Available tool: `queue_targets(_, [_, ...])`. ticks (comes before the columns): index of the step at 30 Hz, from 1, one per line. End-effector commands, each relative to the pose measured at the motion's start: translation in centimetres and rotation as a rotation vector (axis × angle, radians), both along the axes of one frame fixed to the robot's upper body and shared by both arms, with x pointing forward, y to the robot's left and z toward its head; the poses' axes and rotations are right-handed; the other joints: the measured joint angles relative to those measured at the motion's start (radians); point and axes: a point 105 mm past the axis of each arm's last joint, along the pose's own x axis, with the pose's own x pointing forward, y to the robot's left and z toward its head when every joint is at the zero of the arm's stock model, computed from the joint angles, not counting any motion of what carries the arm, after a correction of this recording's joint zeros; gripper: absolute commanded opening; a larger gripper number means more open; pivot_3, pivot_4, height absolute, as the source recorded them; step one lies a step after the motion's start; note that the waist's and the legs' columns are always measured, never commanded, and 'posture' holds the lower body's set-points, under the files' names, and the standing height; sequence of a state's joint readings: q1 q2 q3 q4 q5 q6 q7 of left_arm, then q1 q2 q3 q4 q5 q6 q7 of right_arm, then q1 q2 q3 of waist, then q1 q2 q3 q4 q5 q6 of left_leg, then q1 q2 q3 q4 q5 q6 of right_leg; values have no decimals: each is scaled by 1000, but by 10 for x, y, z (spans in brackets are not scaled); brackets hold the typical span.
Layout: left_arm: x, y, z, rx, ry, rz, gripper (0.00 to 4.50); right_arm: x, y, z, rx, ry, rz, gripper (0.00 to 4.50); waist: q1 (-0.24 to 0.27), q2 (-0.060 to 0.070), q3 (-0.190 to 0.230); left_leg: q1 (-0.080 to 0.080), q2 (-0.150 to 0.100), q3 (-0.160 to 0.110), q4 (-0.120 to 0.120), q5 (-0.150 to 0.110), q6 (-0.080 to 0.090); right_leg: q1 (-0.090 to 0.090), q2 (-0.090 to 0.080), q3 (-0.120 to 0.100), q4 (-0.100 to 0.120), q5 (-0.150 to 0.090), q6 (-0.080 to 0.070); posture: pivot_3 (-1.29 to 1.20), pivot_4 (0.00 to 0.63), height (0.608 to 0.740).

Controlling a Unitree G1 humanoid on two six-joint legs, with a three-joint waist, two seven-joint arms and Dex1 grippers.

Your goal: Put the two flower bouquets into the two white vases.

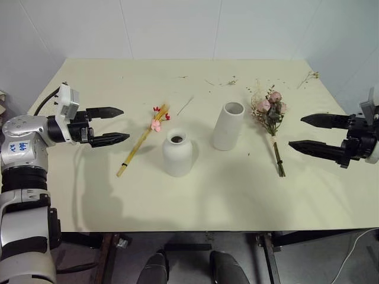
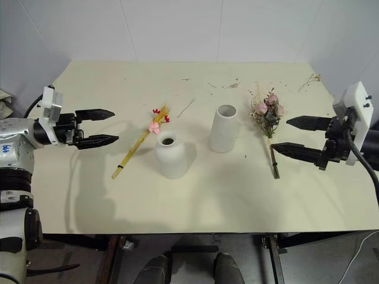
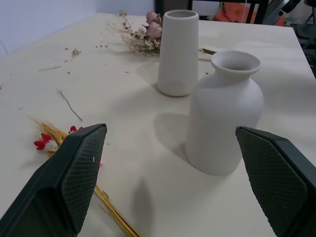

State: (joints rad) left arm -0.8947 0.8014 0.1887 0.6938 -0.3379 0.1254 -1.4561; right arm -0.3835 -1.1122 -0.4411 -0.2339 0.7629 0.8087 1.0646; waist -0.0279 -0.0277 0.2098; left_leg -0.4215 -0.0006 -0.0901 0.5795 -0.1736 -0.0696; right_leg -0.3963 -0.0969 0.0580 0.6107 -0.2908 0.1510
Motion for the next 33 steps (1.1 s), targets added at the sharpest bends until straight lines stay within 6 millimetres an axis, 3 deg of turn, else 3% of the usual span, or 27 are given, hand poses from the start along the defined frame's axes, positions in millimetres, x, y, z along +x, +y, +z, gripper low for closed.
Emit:
queue_targets(1, [-5, 3, 20, -35, -83, -11, 4464, -8, 6, 12, 25, -70, 16, 4500, -1, 0, 0, 0, 0, 0, 0, 0, 0, 0, 0, 0, 0, 0, 0, 0, 150, 740])
queue_targets(8, [-18, -8, 22, -86, -61, -101, 4464, 1, 10, 1, 64, -67, -40, 4500, 0, 0, 0, 0, 0, 0, 0, 0, 0, 0, 0, 0, 1, 0, 0, 0, 150, 740])
queue_targets(14, [-25, -15, 36, -140, -112, -167, 4464, 45, -12, -26, -58, -32, -309, 4500, -2, 0, 0, 0, 0, 0, 2, 0, 0, 0, 0, 0, 1, 0, 0, 0, 150, 740])
queue_targets(19, [-31, -23, 49, -197, -163, -212, 4464, 87, -29, -51, -47, 97, -536, 4500, -4, 0, 0, 1, 1, 2, 2, 0, 0, 0, 0, 1, 1, -1, -3, 0, 150, 740])
queue_targets(27, [-40, -31, 53, -208, -192, -239, 4464, 139, -25, -62, -44, 165, -629, 4500, -3, 1, 1, 0, 1, 2, -1, 0, 0, -3, 0, 1, 2, 1, -1, 0, 150, 740])
queue_targets(33, [-53, -29, 54, -209, -194, -224, 4464, 151, -18, -83, -89, 263, -621, 4500, -4, 1, 1, 0, 1, 2, -2, 0, 1, -3, 0, 1, 1, 0, 0, 0, 150, 740])
